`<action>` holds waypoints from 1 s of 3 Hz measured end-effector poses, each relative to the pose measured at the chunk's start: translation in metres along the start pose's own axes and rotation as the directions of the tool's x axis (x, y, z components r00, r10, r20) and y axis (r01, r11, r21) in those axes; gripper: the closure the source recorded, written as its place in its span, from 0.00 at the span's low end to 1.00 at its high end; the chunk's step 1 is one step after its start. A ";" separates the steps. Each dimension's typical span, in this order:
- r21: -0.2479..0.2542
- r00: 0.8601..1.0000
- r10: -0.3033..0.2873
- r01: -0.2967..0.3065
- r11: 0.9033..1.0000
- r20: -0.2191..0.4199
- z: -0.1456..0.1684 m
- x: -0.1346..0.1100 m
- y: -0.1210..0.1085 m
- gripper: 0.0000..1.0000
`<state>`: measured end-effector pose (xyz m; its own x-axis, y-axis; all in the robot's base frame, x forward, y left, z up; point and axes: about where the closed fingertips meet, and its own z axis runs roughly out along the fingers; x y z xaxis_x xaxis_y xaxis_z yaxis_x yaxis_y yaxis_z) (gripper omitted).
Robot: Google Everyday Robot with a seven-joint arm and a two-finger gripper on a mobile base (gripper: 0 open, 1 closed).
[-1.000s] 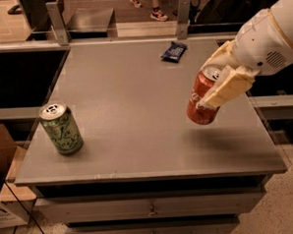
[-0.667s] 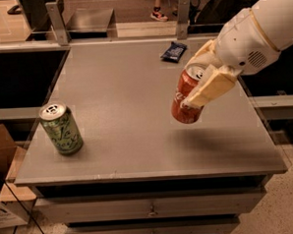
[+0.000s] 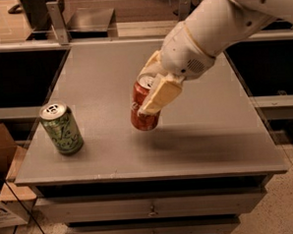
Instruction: Move coke can near green can
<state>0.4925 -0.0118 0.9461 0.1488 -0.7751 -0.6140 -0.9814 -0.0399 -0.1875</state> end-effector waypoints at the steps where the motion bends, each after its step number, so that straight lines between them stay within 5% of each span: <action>1: -0.086 0.999 -0.033 0.034 0.996 0.017 0.043 -0.022 0.002 0.85; 3: -0.210 0.996 -0.092 0.093 0.973 0.015 0.105 -0.053 0.015 0.38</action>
Offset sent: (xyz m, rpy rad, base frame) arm -0.0085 0.1267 -0.0618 -0.0385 0.1347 0.2433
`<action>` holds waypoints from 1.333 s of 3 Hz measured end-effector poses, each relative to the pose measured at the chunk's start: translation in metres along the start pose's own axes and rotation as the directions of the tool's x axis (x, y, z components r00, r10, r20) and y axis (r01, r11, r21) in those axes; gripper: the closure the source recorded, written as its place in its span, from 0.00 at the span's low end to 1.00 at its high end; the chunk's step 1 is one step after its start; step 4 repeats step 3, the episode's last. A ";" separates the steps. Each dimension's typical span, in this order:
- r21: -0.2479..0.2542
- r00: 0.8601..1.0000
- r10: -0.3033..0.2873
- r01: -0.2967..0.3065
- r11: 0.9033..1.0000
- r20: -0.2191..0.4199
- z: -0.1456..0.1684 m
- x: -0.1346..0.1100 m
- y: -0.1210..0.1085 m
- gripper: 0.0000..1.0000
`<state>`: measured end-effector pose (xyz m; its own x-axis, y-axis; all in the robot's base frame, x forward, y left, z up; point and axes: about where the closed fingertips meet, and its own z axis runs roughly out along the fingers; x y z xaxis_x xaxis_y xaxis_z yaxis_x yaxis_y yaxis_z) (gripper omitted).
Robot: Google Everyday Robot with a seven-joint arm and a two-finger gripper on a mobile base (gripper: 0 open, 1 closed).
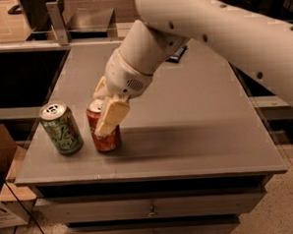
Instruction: Move coke can near green can
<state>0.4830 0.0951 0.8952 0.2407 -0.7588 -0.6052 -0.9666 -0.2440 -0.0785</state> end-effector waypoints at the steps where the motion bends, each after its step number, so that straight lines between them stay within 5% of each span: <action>1: 0.002 0.999 -0.032 0.032 0.999 -0.009 0.008 -0.012 0.002 0.15; 2: 0.040 0.998 -0.068 0.068 0.997 -0.014 0.000 -0.026 0.006 0.00; 4: 0.040 0.998 -0.068 0.068 0.997 -0.014 0.000 -0.026 0.006 0.00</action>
Offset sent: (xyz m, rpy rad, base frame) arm -0.0165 0.0197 0.0317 0.0159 -0.1323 0.0245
